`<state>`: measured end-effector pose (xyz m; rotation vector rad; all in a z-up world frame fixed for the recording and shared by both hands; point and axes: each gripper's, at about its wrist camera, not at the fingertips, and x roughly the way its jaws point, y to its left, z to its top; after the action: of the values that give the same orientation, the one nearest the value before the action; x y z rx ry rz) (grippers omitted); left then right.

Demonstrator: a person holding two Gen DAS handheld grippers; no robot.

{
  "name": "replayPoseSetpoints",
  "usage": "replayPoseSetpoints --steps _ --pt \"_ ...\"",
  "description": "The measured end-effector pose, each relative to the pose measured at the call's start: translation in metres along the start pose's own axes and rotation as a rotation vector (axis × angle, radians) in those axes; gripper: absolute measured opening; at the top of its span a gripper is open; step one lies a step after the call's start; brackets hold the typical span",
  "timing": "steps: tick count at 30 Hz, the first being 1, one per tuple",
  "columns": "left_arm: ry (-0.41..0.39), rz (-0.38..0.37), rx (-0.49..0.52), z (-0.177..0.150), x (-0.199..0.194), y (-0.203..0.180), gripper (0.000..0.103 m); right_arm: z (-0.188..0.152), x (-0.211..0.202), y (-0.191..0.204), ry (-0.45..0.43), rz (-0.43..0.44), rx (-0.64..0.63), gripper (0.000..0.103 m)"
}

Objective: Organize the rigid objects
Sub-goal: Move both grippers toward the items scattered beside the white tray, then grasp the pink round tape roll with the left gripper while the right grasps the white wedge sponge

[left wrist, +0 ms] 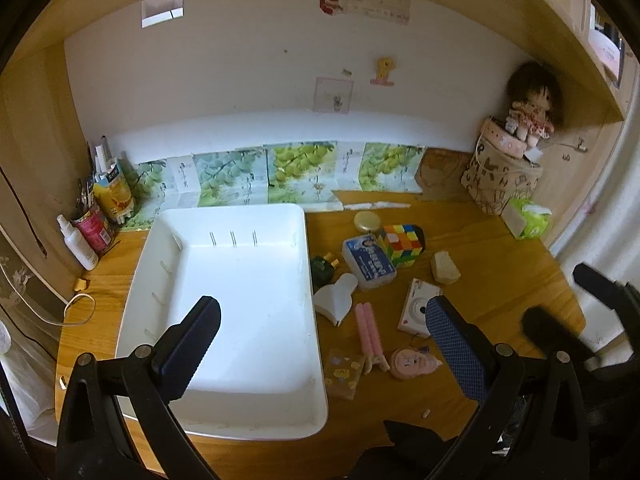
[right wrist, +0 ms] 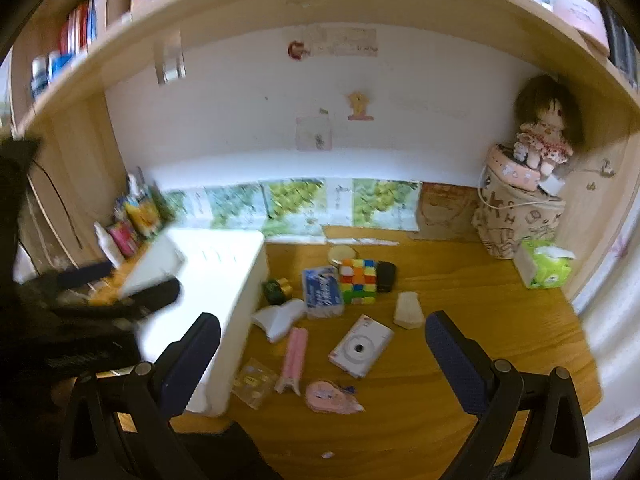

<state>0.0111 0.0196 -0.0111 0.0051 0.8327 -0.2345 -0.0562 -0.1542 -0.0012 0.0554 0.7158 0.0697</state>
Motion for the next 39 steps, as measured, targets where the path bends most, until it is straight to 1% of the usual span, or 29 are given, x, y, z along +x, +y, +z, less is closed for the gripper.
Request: replayPoseSetpoints --steps 2,6,11,17,23,26,30,35,39 --pt "0.004 0.007 -0.001 0.0 0.001 -0.001 0.102 0.002 -0.004 -0.004 -0.014 0.014 0.015 0.102" --pt "0.005 0.013 0.0 -0.001 0.001 -0.004 0.102 0.0 -0.005 -0.009 -0.023 -0.001 0.006 0.102" --pt "0.012 0.048 -0.01 -0.001 0.004 -0.017 0.102 -0.004 -0.002 -0.022 -0.017 0.022 0.002 0.102" --pt "0.044 0.091 -0.039 0.0 0.011 -0.041 0.102 -0.004 0.001 -0.046 -0.003 0.056 -0.027 0.102" --pt "0.099 0.136 -0.09 -0.003 0.023 -0.066 0.102 0.001 0.011 -0.078 0.029 0.099 -0.063 0.102" --pt "0.144 0.158 -0.125 -0.007 0.034 -0.077 0.102 0.002 0.019 -0.092 0.049 0.118 -0.084 0.102" --pt "0.231 0.19 -0.192 -0.015 0.053 -0.087 0.102 0.004 0.035 -0.114 0.086 0.146 -0.112 0.102" --pt "0.358 0.193 -0.295 -0.027 0.08 -0.094 0.102 0.008 0.062 -0.134 0.144 0.167 -0.15 0.102" --pt "0.46 0.193 -0.396 -0.038 0.105 -0.099 0.102 0.013 0.094 -0.149 0.213 0.18 -0.17 0.102"
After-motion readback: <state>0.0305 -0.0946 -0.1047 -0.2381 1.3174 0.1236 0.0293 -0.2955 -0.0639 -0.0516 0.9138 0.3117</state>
